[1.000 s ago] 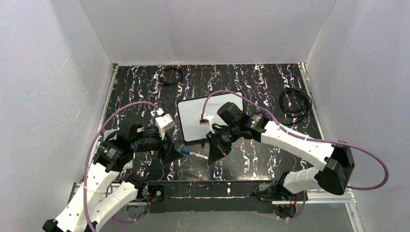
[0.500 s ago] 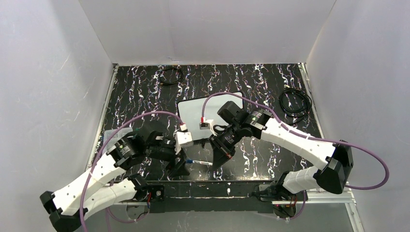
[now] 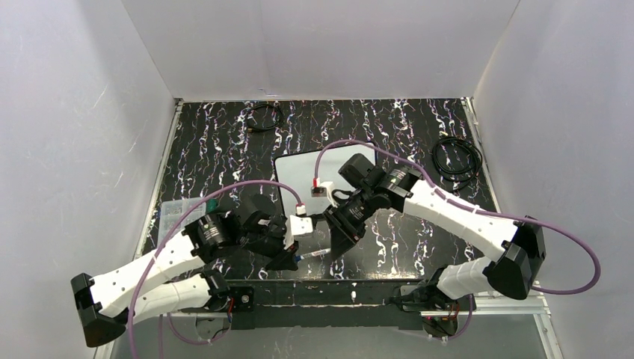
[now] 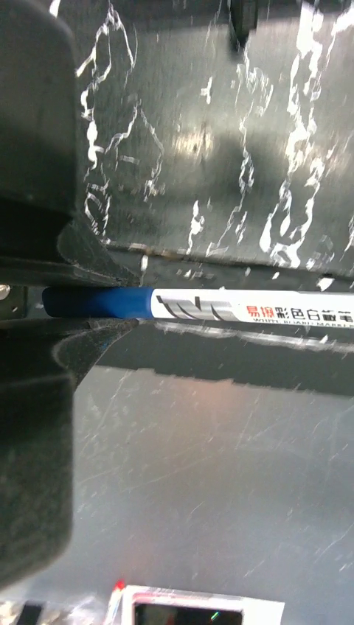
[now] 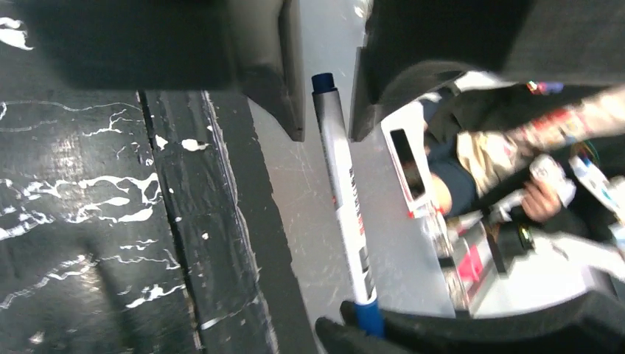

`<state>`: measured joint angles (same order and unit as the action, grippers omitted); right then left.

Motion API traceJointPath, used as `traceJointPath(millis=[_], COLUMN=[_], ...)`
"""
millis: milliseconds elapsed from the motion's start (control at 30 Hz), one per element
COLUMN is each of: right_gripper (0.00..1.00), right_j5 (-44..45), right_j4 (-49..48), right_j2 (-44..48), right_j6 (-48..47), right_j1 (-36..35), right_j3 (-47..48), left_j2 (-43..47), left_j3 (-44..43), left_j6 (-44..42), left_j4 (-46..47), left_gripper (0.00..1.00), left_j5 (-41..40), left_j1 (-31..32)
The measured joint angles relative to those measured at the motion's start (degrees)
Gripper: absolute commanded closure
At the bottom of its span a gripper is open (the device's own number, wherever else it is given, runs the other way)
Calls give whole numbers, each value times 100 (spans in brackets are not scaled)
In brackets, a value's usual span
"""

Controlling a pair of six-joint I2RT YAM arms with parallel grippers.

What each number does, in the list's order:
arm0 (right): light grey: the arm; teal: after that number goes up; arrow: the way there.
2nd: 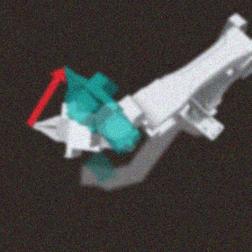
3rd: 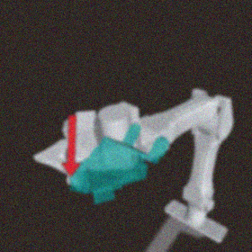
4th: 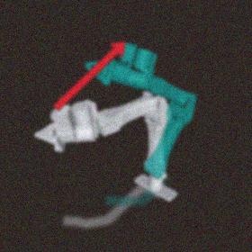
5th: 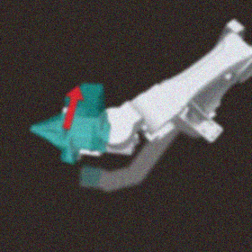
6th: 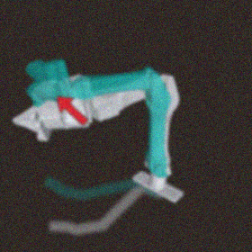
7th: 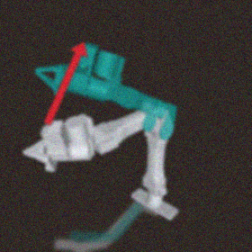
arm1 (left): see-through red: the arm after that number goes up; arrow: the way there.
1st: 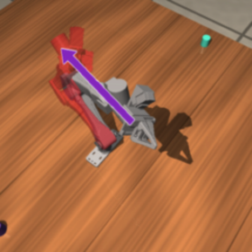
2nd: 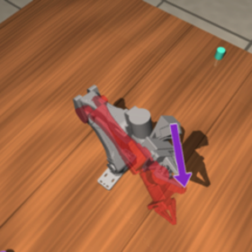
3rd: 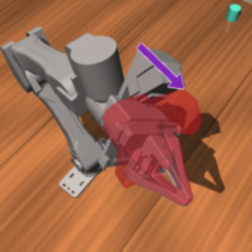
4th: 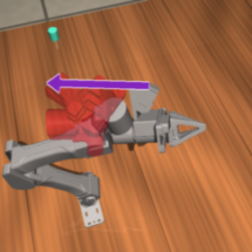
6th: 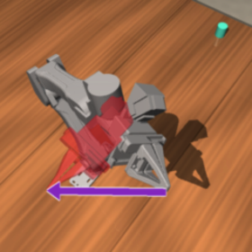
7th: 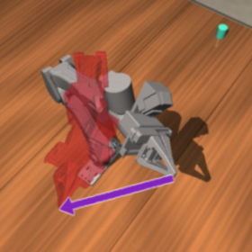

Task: Write a sentence on the whiteboard
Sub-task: Open the whiteboard marker at the center of the board.

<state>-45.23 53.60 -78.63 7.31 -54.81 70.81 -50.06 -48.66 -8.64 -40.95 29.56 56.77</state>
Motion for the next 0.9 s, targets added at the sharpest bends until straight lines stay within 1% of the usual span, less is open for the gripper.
traceJointPath(millis=[67, 133, 167, 233, 367, 433, 533, 667, 800, 900], right_gripper=[36, 23, 19, 16, 10, 10, 12, 16, 26, 33], right_j5=[190, 374, 457, 706, 1224, 1368, 1344, 1154, 857, 640], right_j4=[-192, -544, -695, -1064, -1821, -2170, -2754, -3556, -4214, -4629], right_j2=[76, 289, 428, 841, 1727, 2133, 2468, 2459, 2323, 2284], right_j6=[149, 361, 494, 800, 1447, 1690, 2041, 2529, 2966, 3215], right_j1=[140, 315, 374, 496, 507, 507, 507, 503, 503, 503], right_j3=[-72, -304, -435, -793, -1436, -1753, -2210, -2855, -3246, -3322], left_j2=[199, 328, 365, 339, 173, 83, -20, -138, -197, -223], left_j3=[192, 358, 435, 549, 796, 861, 859, 859, 859, 859], left_j6=[210, 387, 474, 592, 721, 741, 715, 664, 647, 638], left_j4=[321, 654, 809, 1088, 1633, 1711, 1838, 1869, 1873, 1882], left_gripper=[100, 100, 100, 100, 100, 100, 100, 100, 100, 100], left_j5=[-79, -118, -118, -105, -61, -59, -17, 61, 142, 199], left_j1=[-2, -17, -22, -22, -24, -24, -24, -24, -24, -24])
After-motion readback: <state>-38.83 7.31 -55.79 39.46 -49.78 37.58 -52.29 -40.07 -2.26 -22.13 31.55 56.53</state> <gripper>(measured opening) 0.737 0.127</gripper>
